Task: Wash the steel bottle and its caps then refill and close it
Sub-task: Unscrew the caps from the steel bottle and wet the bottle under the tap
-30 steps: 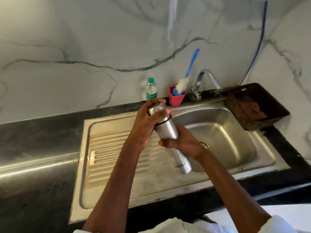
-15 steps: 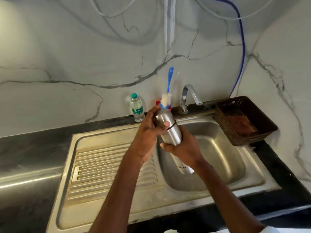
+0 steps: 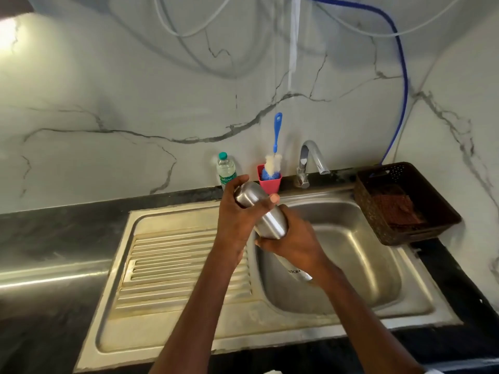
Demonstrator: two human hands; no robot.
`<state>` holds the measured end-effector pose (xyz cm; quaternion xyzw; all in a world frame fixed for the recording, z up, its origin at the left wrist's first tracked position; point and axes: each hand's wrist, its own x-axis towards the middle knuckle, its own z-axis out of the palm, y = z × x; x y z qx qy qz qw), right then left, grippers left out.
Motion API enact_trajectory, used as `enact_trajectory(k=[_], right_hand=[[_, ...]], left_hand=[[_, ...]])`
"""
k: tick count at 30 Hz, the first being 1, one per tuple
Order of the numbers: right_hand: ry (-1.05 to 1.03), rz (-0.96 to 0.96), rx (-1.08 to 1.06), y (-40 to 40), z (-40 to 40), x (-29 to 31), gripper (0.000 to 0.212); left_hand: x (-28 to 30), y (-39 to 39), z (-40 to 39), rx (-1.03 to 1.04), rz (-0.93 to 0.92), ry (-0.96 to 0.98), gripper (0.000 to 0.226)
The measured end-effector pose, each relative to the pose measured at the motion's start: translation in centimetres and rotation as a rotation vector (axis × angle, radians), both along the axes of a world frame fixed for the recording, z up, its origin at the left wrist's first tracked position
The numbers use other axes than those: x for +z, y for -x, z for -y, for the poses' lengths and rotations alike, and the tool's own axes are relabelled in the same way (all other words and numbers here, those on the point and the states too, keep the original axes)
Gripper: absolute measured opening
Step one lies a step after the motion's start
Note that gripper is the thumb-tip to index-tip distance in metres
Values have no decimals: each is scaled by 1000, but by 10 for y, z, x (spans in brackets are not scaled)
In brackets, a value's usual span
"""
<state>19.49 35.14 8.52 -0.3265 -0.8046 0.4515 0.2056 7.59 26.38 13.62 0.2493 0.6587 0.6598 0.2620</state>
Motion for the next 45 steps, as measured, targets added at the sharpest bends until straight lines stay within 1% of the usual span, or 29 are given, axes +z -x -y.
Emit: enact_trajectory(k=[1,3,4,5,6,9,11,12,13,14,15,16,17,18,19,20,21,23,24,26,27,28,30,33,34,36,39,42,45], right_hand=[[-11,6,5,1,2,0,68],[12,-10,-17,3,2,-1,65],[28,-18,-30,3,1,-2,63],[42,-21,-32,3,-1,-3,62],[49,-18,-23,4,-2,-3,63],[-18,-6,-6,8,1,-4,69],[-97,-17,-27,14,6,-6,73],[-119,-21,-37,17,7,-6,74],[-124,-27,-46,20,7,-7,74],[-116,-34,-58,22,6,-7,74],[-104,-39,-72,23,4,-7,74],[-92,-40,-79,23,2,-7,74],[-80,-40,-76,23,1,-8,74],[-70,-44,-65,23,1,-9,73],[-66,-45,-52,23,2,-9,71],[-67,-43,-38,23,4,-9,69],[-73,-33,-25,23,6,-9,67],[-77,-10,0,21,11,-11,65],[-73,-1,11,20,14,-13,66],[-62,9,16,20,19,-17,66],[-52,7,13,20,22,-19,65],[-47,2,16,22,25,-22,63],[-46,-7,36,27,33,-31,60],[-37,-14,92,39,51,-40,61],[-34,-14,119,44,58,-42,61],[-9,-10,171,54,74,-50,63],[45,6,232,66,94,-64,65],[47,49,267,73,109,-72,63],[58,66,292,77,117,-73,64]], left_hand=[[-1,0,-1,-20,33,-21,79],[-4,6,2,-154,172,-93,85],[-4,10,5,-217,210,-119,88],[-5,14,7,-240,185,-113,87],[-6,16,8,-203,113,-91,84],[-5,8,3,59,-140,-12,77],[-4,1,-3,217,-260,51,78],[-3,0,-5,263,-278,69,76],[-2,3,-5,253,-251,76,72],[0,8,-5,184,-178,67,67],[1,14,-1,69,-80,39,64],[3,18,3,-51,19,-1,64],[1,23,7,-133,71,-35,67],[0,25,11,-157,78,-56,69],[0,25,13,-117,32,-53,68],[2,23,13,-32,-10,-52,66],[5,22,14,76,-13,-71,65],[8,25,17,233,126,-182,66],[8,30,22,265,214,-247,69],[-1,45,36,302,334,-296,73],[-8,50,46,317,340,-265,73],[-19,55,57,337,307,-191,71],[-48,63,85,379,158,27,67],[-93,74,129,493,-31,341,85],[-106,77,143,526,-90,438,88],[-128,79,166,531,-223,621,87],[-155,78,189,529,-368,734,84],[-172,79,200,522,-405,808,82],[-185,82,205,502,-422,822,80]])
